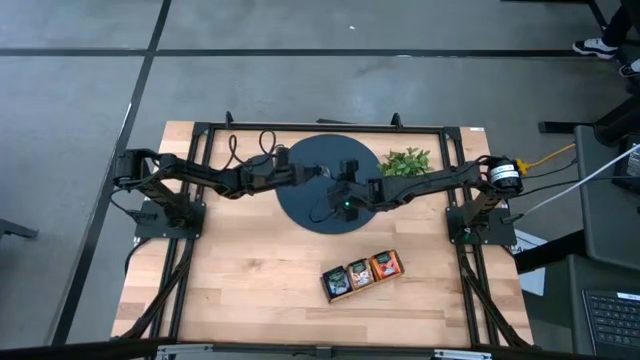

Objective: Pick & Place Tea
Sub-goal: Put the purple tea bag into the left section of the wooden organizer

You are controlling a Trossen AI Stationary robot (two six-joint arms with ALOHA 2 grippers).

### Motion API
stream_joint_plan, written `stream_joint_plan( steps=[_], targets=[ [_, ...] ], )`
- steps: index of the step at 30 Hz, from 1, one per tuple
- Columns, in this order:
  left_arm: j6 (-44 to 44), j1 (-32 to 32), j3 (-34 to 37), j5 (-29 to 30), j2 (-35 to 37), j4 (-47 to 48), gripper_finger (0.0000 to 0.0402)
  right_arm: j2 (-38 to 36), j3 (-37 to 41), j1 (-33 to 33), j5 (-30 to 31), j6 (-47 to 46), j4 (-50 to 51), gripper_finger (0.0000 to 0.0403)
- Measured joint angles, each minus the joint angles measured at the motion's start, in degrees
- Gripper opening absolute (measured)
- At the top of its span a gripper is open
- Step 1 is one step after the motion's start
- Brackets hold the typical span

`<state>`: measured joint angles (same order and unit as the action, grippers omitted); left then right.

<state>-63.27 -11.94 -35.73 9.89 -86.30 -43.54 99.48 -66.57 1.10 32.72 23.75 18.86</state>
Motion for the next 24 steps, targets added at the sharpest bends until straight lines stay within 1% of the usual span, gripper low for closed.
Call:
stream_joint_plan(
  steps=[3, 5, 10, 12, 14, 17, 21, 24],
  targets=[
    [1.6, 0.3, 0.0, -3.1, 0.0, 1.1, 0.0002, 0.0, 0.0, 0.3, -2.9, -5.2, 5.7, 0.018],
    [2.3, 0.8, 0.0, -5.4, 0.0, 2.3, 0.0002, 0.0, 0.0, 0.5, -7.0, -8.9, 9.5, 0.0186],
    [5.2, 3.2, 0.0, -12.1, 0.0, 6.9, 0.0002, -0.3, 0.1, 0.6, -21.6, -13.7, 16.9, 0.0188],
    [5.9, 4.3, 0.0, -14.0, 0.0, 9.1, 0.0002, -1.3, 0.1, 0.6, -27.7, -13.9, 18.5, 0.0188],
    [6.0, 5.4, 0.0, -15.6, 0.0, 10.7, 0.0002, -2.8, 0.1, 0.6, -32.0, -13.2, 20.0, 0.0188],
    [6.2, 7.1, 0.0, -17.3, 0.0, 12.1, 0.0002, -6.1, 0.4, 0.6, -34.4, -13.0, 21.7, 0.0188],
    [8.0, 9.5, -1.5, -19.5, 0.0, 13.4, 0.0002, -12.2, 2.3, 0.5, -34.3, -13.4, 22.2, 0.0188],
    [10.8, 11.0, -4.0, -22.5, 0.0, 15.6, 0.0002, -16.7, 4.2, 0.5, -34.3, -15.6, 20.4, 0.0188]
  ],
)
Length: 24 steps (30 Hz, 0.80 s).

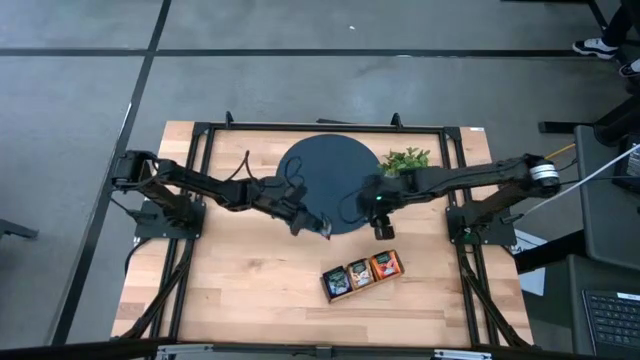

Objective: Pick & Place Tea
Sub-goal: Put the purple tea bag into the left section of the wooden organizer

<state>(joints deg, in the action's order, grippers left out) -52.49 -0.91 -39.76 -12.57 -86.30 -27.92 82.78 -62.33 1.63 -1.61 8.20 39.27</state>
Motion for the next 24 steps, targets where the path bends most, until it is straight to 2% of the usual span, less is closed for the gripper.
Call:
stream_joint_plan(
  steps=[5, 18, 24],
  targets=[
    [4.7, 2.5, -4.8, -6.2, 0.0, 4.8, 0.0002, -5.9, 2.9, 0.0, 0.0, -3.9, -0.6, 0.0188],
    [16.1, 7.2, -13.8, -7.2, -2.0, 15.5, 0.0002, -11.7, 5.7, 0.0, 0.5, -7.9, 0.2, 0.0188],
    [17.8, 8.4, -18.5, -16.4, -7.9, 16.6, 0.0002, -12.1, 5.7, 0.0, 2.0, -8.0, 0.5, 0.0188]
  ],
)
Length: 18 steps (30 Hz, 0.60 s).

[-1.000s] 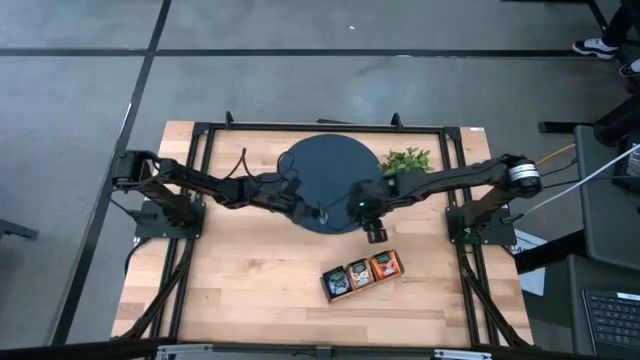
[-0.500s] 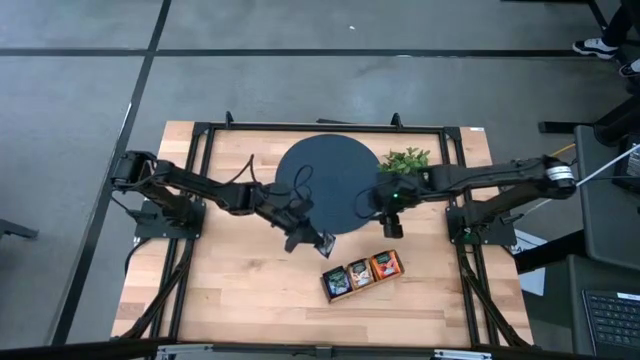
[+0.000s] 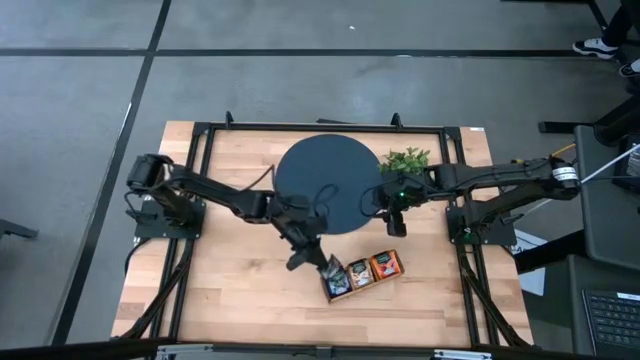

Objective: Pick & Place Tea
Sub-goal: Put the purple tea bag into the left section of the wooden organizer

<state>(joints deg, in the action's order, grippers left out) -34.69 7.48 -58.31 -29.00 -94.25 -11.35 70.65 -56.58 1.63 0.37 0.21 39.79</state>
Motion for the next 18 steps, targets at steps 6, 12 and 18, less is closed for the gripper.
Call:
stream_joint_plan(
  steps=[6, 12, 18],
  targets=[
    [2.2, -0.5, -4.4, -7.7, -6.4, 0.0, 0.0002, 0.0, 0.0, 0.0, 0.0, -0.1, 0.3, 0.0188],
    [4.8, -1.5, -7.8, -12.3, -11.6, 0.4, 0.0002, 0.0, 0.0, 0.0, 0.0, -0.7, 0.3, 0.0188],
    [6.6, -1.6, -9.8, -16.7, -16.8, 1.3, 0.0002, 0.0, 0.0, 0.0, 0.1, -1.3, 0.4, 0.0188]
  ],
)
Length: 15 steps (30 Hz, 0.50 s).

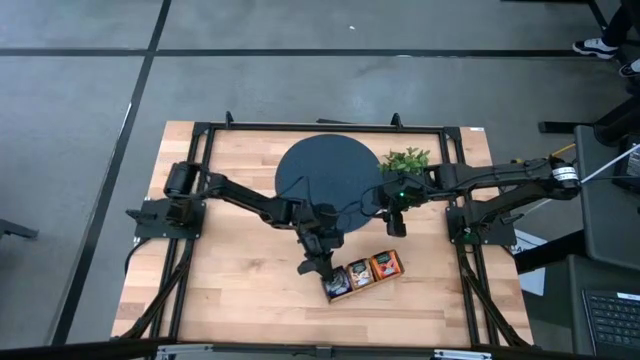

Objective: Pick & Place Tea
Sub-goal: Put the purple tea bag into the left section of the wooden organizer

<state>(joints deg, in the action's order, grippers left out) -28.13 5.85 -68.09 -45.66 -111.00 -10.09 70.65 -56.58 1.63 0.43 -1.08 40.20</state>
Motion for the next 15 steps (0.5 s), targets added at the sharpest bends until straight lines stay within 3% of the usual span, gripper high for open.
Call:
stream_joint_plan(
  steps=[15],
  targets=[
    [3.9, -1.2, -0.2, 0.9, -3.5, -0.2, 0.0004, 0.0, 0.0, 0.0, 0.1, 0.0, 0.0, 0.0188]
  ],
)
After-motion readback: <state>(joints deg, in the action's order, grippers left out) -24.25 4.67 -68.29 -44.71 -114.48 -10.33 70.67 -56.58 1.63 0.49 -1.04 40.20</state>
